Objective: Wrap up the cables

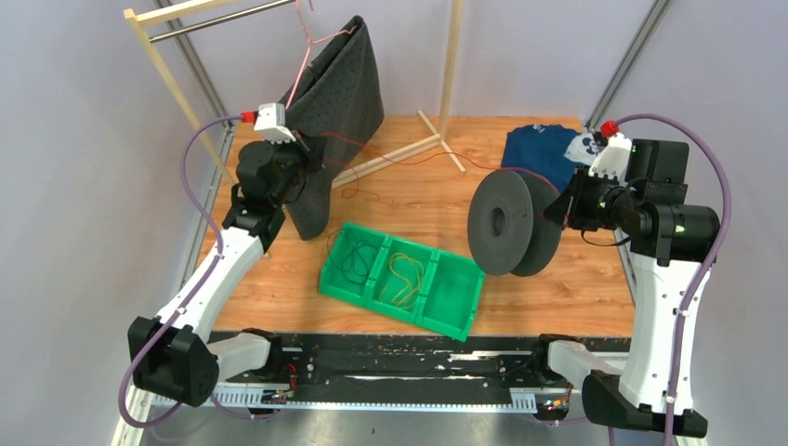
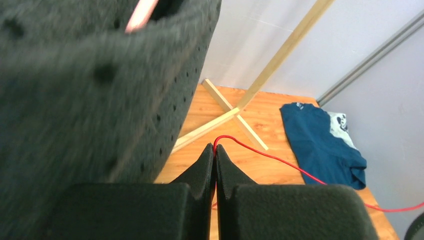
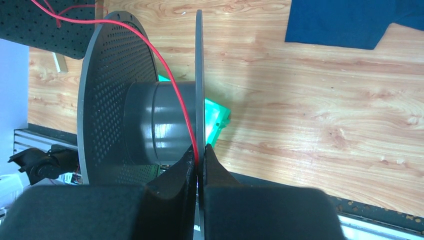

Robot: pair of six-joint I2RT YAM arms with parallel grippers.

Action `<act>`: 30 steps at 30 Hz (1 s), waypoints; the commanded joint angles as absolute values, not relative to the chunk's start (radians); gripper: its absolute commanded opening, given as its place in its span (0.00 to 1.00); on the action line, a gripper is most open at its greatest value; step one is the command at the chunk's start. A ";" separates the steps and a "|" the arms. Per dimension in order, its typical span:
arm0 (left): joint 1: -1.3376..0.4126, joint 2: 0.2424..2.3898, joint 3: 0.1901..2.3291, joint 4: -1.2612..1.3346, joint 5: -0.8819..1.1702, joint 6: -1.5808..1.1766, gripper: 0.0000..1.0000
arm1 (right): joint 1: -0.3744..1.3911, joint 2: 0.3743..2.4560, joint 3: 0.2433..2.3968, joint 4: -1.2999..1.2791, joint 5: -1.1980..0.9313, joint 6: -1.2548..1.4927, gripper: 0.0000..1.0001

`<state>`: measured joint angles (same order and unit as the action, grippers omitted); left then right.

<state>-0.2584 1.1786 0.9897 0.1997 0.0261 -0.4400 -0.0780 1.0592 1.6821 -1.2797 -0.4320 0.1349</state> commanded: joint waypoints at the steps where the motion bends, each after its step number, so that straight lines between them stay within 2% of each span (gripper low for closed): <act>1: -0.228 1.101 0.920 0.321 0.085 -0.490 0.00 | -0.067 1.044 1.711 -1.246 -0.424 0.155 0.01; 9: -0.227 1.083 1.028 0.452 0.308 -0.571 0.00 | -0.067 1.036 1.637 -1.203 -0.463 0.136 0.01; 18: -0.228 1.077 1.186 0.497 0.505 -0.706 0.00 | -0.066 0.931 1.437 -1.114 -0.585 0.055 0.01; 23: -0.229 1.082 1.260 0.504 0.473 -0.762 0.00 | -0.066 0.848 1.400 -1.053 -0.712 0.007 0.01; 30: -0.228 1.073 1.363 0.503 0.436 -0.768 0.00 | -0.066 0.763 1.360 -1.054 -0.759 -0.063 0.01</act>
<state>-0.2314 1.0836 1.3025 0.4763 0.4416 -0.7395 -0.0780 0.8043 1.3888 -1.0966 -0.6685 -0.0151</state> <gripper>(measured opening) 0.005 0.048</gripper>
